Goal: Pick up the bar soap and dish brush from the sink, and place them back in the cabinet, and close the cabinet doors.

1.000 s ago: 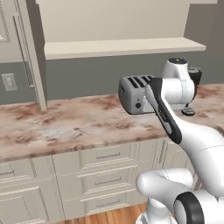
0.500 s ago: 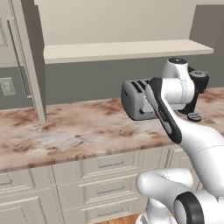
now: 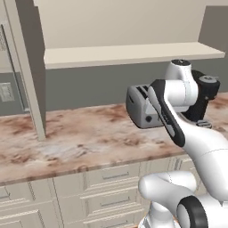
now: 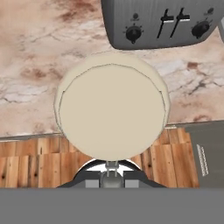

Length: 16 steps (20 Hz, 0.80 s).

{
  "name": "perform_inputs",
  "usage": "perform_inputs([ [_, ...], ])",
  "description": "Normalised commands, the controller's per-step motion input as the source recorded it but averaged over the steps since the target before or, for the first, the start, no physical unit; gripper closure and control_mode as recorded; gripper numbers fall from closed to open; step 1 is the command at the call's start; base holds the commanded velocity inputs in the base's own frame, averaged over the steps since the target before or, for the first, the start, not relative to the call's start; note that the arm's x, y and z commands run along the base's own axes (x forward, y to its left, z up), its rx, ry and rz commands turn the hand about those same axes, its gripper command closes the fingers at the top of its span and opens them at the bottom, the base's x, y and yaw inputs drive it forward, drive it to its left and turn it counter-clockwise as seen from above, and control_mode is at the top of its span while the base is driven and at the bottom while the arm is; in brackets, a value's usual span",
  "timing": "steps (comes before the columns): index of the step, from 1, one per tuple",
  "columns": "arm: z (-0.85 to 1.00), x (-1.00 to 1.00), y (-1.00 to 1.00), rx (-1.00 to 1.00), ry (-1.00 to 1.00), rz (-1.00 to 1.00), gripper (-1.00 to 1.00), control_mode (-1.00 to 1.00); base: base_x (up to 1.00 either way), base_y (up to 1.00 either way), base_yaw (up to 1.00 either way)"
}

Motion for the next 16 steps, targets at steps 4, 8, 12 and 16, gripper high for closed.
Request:
perform_inputs([
  [4,0.0,0.0,0.0,0.0,0.0,0.0,1.0,1.0,0.31,-0.13,0.0],
  [8,0.0,0.0,0.0,0.0,0.0,0.0,1.0,1.0,0.27,-0.2,0.0],
  [12,0.0,0.0,0.0,0.0,0.0,0.0,1.0,1.0,0.29,-0.27,0.0],
  [16,0.0,0.0,0.0,0.0,0.0,0.0,1.0,1.0,0.24,-0.38,0.0],
])
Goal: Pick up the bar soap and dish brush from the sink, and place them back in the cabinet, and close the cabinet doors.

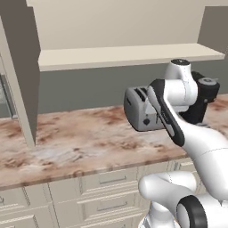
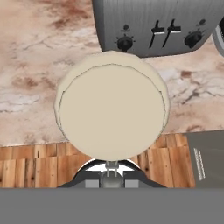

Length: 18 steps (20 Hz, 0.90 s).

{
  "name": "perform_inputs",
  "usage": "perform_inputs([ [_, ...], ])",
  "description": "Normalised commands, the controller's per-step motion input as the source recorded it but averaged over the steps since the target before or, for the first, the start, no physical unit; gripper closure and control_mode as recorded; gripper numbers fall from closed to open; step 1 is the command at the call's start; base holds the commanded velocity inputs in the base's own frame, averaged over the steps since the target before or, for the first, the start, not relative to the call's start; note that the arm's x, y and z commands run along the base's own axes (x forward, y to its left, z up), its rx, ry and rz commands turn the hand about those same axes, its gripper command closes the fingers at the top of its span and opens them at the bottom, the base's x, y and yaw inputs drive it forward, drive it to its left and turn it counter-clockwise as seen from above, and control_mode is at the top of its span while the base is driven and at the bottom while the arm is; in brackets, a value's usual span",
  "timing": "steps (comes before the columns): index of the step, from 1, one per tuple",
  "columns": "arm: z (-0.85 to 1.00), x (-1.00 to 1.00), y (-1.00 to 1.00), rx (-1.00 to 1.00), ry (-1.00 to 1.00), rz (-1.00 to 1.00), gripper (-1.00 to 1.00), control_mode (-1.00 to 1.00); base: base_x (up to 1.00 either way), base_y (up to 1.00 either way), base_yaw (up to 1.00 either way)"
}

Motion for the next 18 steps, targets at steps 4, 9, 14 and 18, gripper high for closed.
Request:
perform_inputs([
  [4,0.0,0.0,0.0,0.0,0.0,0.0,1.0,1.0,0.19,-0.34,0.0],
  [9,0.0,0.0,0.0,0.0,0.0,0.0,1.0,1.0,0.02,-0.04,0.0],
  [14,0.0,0.0,0.0,0.0,0.0,0.0,1.0,1.0,0.0,0.0,0.0],
  [18,0.0,0.04,-0.01,0.0,0.0,0.0,1.0,-1.0,0.0,0.0,0.0],
])
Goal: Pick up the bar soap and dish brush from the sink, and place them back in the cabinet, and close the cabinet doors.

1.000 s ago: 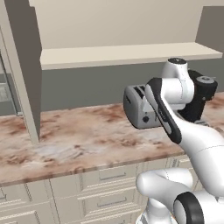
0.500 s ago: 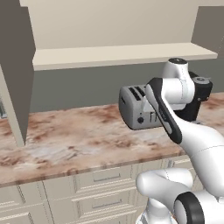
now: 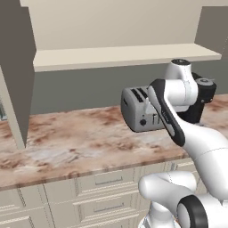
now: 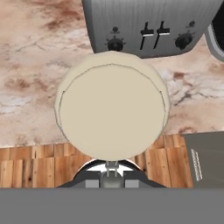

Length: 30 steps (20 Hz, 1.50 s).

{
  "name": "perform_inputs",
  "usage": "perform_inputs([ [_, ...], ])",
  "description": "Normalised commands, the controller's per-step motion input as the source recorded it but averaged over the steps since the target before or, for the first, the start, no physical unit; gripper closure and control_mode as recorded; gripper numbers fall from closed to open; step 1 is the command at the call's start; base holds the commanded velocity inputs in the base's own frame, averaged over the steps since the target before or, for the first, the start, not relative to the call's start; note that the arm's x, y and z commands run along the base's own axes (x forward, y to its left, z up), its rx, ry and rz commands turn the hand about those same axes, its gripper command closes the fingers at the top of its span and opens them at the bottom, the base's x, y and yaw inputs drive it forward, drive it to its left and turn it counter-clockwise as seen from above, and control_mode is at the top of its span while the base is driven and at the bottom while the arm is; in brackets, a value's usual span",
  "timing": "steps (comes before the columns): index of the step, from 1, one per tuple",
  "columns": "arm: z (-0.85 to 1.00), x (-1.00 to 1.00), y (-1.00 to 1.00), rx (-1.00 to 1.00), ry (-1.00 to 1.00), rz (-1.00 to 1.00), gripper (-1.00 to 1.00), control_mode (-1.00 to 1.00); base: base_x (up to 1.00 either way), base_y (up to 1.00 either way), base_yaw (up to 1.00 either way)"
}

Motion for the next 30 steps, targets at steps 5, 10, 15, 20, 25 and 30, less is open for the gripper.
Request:
perform_inputs([
  [5,0.24,0.15,0.0,0.0,-0.01,0.0,1.0,-1.0,0.0,0.0,0.0],
  [10,0.41,0.13,0.0,0.0,-0.04,0.0,1.0,-1.0,0.0,0.0,0.0],
  [15,0.37,0.2,0.0,0.0,-0.05,0.0,1.0,-1.0,0.0,0.0,0.0],
  [20,0.33,0.22,0.0,0.0,-0.07,0.0,1.0,-1.0,0.0,0.0,0.0],
  [25,0.39,0.26,0.0,0.0,-0.07,0.0,1.0,-1.0,0.0,0.0,0.0],
  [30,0.34,0.26,0.0,0.0,-0.05,0.0,1.0,-1.0,0.0,0.0,0.0],
])
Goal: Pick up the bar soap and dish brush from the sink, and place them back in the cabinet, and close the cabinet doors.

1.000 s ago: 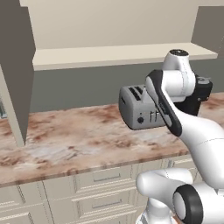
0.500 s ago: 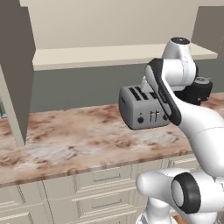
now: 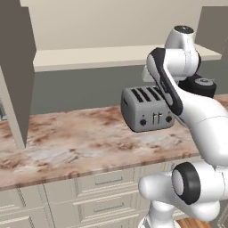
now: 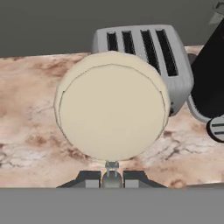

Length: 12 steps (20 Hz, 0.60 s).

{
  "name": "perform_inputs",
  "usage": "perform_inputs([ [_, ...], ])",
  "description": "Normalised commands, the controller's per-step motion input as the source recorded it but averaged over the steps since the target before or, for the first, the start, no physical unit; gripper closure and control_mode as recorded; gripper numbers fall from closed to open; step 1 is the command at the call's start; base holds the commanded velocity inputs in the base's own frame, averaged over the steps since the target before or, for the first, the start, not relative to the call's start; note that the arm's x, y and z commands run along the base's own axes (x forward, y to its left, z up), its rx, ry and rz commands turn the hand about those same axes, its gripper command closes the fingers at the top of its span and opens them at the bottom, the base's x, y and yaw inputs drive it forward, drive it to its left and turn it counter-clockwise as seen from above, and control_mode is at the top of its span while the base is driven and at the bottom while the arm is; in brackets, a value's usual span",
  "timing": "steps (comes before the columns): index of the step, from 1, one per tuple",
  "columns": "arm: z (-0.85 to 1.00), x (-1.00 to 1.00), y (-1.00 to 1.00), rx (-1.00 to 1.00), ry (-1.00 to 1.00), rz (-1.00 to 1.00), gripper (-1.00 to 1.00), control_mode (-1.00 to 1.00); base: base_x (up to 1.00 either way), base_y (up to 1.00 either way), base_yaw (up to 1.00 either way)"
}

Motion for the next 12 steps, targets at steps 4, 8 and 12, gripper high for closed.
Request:
perform_inputs([
  [4,0.25,0.19,0.0,0.0,-0.06,0.0,1.0,-1.0,0.0,0.0,0.0],
  [8,0.19,0.07,0.0,0.0,-0.15,0.0,1.0,-1.0,0.0,0.0,0.0],
  [12,0.1,0.0,0.0,0.0,-0.24,0.0,1.0,-1.0,0.0,0.0,0.0],
])
